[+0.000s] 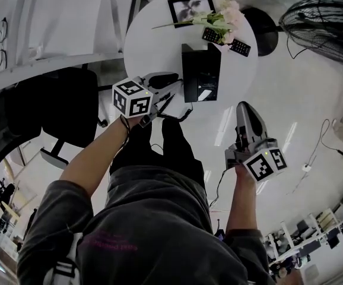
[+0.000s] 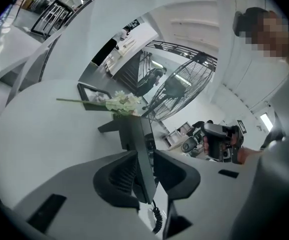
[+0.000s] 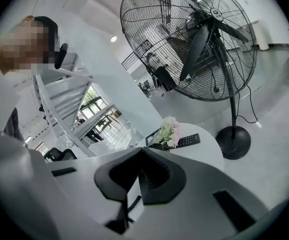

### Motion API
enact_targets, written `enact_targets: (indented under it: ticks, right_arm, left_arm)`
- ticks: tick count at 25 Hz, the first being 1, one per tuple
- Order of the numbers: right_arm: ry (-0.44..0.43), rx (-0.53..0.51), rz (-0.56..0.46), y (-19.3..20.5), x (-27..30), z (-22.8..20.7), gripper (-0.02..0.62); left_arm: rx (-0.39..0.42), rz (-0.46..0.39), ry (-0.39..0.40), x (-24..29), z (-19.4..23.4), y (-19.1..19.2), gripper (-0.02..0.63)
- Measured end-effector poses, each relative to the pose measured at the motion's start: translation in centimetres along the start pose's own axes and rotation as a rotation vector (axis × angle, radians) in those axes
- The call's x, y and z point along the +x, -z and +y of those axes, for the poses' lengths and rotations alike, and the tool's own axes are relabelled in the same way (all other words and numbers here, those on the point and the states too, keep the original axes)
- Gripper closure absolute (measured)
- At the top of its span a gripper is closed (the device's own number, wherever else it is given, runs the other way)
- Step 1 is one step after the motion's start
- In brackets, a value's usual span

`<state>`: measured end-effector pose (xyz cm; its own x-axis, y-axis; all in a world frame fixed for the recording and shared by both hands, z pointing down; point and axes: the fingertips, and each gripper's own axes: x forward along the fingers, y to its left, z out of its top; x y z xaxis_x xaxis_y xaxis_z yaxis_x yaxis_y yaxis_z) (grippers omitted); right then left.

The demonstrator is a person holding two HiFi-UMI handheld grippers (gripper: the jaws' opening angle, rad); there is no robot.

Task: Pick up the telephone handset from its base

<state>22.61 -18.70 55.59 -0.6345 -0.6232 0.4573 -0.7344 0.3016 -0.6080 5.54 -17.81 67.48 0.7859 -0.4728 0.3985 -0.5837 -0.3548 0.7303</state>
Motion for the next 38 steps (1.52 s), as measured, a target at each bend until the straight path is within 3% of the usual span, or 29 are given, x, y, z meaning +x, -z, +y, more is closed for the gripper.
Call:
enact_targets:
  ticks: [9, 30, 38]
  right_arm:
    - [0.026, 0.013, 0.026, 1.5, -0.2, -1.3, 0.575]
    - [0.023, 0.055, 0.024, 2.7, 0.1, -1.5, 0.575]
    - [0.026, 0.051, 0.000, 2.1, -0.2, -0.3, 0.575]
  left_arm:
    - [-0.137, 0.002, 0.042, 1.8, 1.9, 1.6, 0.465]
    - [-0.154, 0.036, 0.102, 3.6, 0.9, 2.1, 0.526]
    - [-0.116, 0.032, 0.128, 2.4, -0.6, 1.2, 0.528]
